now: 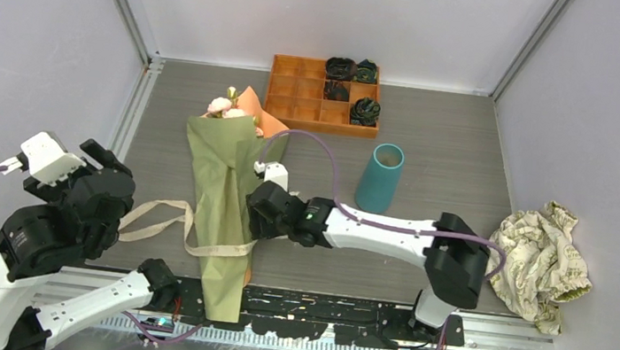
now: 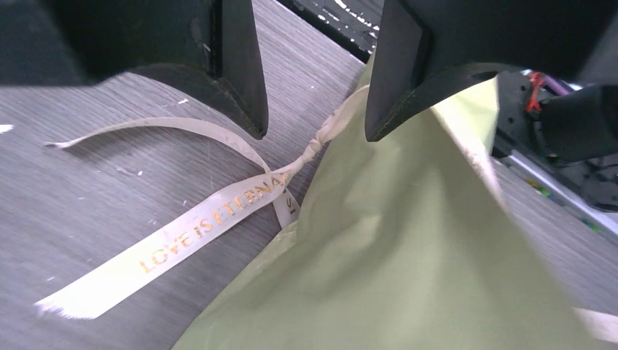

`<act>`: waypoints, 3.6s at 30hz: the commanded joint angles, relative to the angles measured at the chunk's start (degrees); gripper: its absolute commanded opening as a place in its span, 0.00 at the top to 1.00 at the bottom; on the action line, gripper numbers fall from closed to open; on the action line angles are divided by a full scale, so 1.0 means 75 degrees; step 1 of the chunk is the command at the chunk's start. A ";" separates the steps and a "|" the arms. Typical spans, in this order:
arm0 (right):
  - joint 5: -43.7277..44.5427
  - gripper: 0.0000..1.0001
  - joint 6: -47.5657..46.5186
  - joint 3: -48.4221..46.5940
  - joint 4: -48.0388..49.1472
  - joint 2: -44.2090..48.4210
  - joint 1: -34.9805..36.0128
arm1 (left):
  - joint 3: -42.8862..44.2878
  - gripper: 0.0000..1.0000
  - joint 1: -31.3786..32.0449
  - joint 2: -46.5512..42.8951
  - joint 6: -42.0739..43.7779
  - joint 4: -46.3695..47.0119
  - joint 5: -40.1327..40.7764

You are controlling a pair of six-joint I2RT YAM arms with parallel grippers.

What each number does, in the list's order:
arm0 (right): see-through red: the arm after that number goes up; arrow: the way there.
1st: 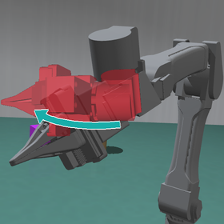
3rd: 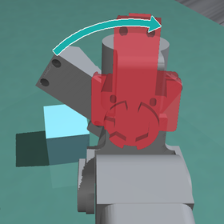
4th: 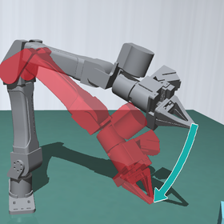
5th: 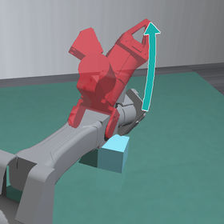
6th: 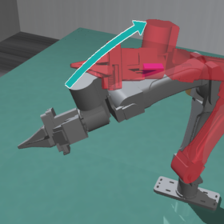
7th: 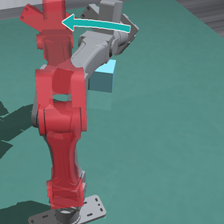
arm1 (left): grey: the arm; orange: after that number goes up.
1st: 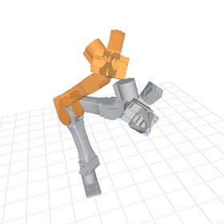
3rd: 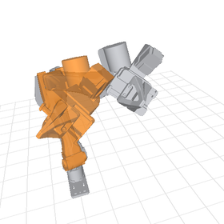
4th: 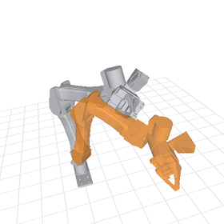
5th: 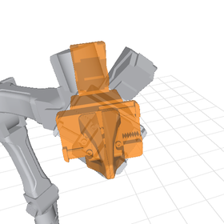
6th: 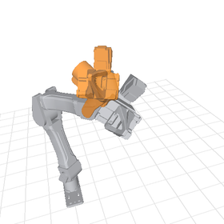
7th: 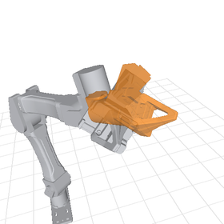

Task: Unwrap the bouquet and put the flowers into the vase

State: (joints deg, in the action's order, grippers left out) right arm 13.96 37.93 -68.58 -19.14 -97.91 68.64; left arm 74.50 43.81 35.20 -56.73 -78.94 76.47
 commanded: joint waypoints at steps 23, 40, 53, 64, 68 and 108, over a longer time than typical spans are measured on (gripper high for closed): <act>-0.0740 0.47 0.0571 -0.0868 -0.0257 -0.0729 -0.0751 | -0.0865 0.27 -0.0017 -0.0511 0.0440 0.1147 -0.0954; -0.1076 0.39 -0.0127 -0.1007 -0.0310 -0.0431 -0.2051 | -0.0882 0.24 -0.0014 0.0655 0.1627 0.2608 -0.2612; -0.3104 0.40 0.0418 -0.2564 0.0596 -0.2771 -0.2378 | -0.0563 0.23 -0.0015 -0.0129 0.1669 0.2239 -0.2426; -0.5151 0.94 0.0992 -0.2644 0.3010 -0.2756 -0.2268 | -0.0416 0.24 -0.0012 -0.0251 0.1713 0.2116 -0.2404; -0.5777 0.95 0.1480 -0.3027 0.3603 -0.2856 -0.2046 | -0.0340 0.24 -0.0017 -0.0359 0.1751 0.2114 -0.2368; -0.5768 0.01 0.1052 -0.2606 0.3519 -0.2358 -0.1911 | -0.0498 0.23 -0.0017 -0.0037 0.2065 0.2513 -0.2398</act>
State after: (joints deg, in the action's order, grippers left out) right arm -32.10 49.74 -91.66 6.85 -121.12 54.39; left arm 71.16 43.79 33.74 -42.57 -63.40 57.84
